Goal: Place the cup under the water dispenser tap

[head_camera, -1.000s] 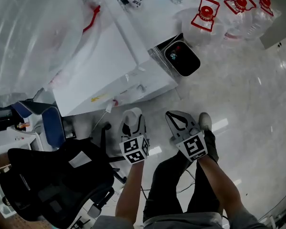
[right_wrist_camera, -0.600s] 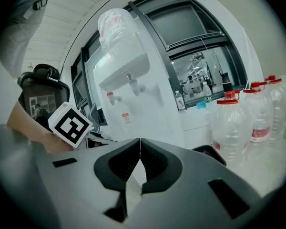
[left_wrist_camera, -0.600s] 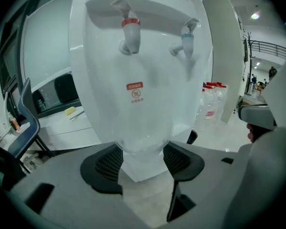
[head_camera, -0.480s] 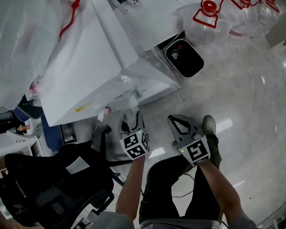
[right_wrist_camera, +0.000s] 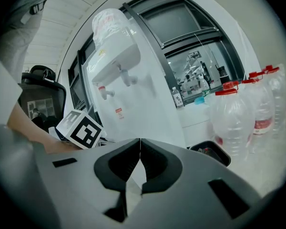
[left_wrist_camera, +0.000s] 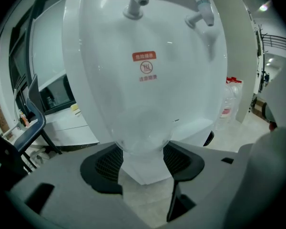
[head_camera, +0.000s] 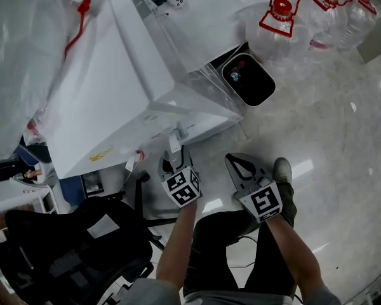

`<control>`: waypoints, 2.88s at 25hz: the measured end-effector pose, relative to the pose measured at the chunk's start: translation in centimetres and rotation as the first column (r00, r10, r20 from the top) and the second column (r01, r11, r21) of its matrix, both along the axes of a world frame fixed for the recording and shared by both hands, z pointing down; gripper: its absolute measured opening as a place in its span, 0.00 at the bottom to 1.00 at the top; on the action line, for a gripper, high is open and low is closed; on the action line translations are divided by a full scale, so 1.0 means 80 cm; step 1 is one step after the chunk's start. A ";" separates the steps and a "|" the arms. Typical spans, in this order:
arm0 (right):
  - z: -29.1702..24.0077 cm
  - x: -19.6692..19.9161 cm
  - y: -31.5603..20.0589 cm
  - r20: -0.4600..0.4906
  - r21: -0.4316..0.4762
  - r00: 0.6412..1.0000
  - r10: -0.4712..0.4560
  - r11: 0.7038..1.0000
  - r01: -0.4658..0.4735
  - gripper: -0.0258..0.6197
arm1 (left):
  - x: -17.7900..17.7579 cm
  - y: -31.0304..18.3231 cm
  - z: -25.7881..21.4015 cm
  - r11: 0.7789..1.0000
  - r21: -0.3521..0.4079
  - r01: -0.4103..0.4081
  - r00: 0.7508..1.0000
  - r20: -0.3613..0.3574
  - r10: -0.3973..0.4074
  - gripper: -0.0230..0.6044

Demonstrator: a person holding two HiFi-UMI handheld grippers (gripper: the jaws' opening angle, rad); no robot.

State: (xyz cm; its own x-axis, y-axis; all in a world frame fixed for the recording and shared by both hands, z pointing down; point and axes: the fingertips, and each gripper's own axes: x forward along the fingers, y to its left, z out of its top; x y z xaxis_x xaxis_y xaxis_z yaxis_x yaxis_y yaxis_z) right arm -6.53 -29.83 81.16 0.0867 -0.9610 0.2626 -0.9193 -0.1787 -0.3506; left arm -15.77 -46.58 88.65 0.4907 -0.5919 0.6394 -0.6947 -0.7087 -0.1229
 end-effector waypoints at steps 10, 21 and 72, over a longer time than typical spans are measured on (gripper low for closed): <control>0.013 0.016 -0.004 0.012 0.003 1.000 0.019 1.000 -0.019 0.06 | 0.005 -0.014 0.008 0.999 0.001 0.042 0.999 -0.027 -0.041 0.46; 0.019 0.019 -0.004 0.026 0.000 1.000 0.016 1.000 -0.016 0.06 | 0.014 -0.012 0.014 1.000 -0.011 0.014 0.999 -0.049 -0.014 0.48; -0.308 -0.060 0.117 0.068 0.006 0.986 -0.155 0.988 0.155 0.06 | -0.048 0.238 -0.392 0.994 0.035 -0.102 0.964 -0.243 0.107 0.06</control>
State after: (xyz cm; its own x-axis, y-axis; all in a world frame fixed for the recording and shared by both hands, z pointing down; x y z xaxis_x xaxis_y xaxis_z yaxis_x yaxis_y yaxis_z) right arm -11.35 -20.50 56.48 -0.0810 -0.9617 0.2620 -0.9100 -0.0359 -0.4130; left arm -19.62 -27.54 57.29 0.6903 -0.5418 0.4795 -0.6278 -0.7780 0.0249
